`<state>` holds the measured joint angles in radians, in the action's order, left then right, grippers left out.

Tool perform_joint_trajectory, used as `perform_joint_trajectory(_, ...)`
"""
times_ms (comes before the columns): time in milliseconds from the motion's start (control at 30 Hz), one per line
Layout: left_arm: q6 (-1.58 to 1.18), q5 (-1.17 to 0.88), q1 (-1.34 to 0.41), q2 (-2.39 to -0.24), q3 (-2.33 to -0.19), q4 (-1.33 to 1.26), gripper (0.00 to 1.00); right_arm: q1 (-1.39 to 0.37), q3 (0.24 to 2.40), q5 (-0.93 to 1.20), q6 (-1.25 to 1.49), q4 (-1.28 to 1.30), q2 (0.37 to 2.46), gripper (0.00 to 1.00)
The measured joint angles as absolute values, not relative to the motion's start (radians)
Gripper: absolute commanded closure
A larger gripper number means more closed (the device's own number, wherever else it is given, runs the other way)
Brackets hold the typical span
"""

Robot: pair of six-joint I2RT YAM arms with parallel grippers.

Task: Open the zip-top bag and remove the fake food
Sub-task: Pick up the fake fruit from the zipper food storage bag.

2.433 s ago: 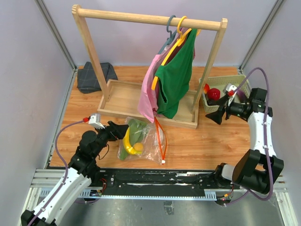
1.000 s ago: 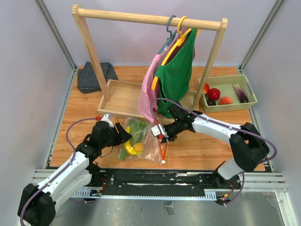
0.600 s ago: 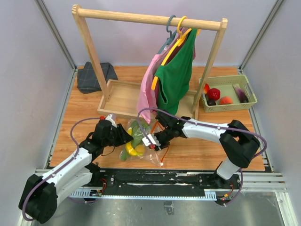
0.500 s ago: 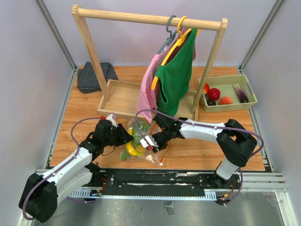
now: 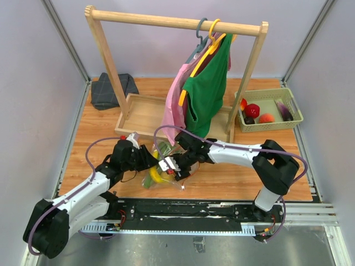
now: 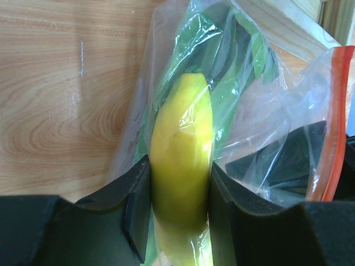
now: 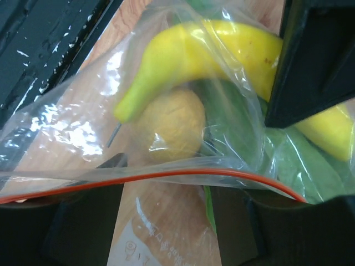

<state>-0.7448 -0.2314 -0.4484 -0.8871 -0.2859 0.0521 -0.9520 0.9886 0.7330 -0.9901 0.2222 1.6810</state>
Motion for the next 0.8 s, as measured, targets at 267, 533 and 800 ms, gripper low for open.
perform_joint_trajectory(267,-0.742,-0.249,-0.448,-0.892,-0.279,0.030,0.96,-1.005,0.990,0.727,-0.964,0.186,1.711,0.26)
perform_joint_trajectory(533,-0.743,-0.266,-0.448,-0.901,-0.268,-0.004,0.96,-1.041,0.990,0.698,-0.959,0.151,1.744,0.24)
perform_joint_trajectory(800,-0.743,-0.273,-0.448,-0.906,-0.265,-0.022,0.96,-1.058,0.990,0.670,-0.961,0.115,1.768,0.39)
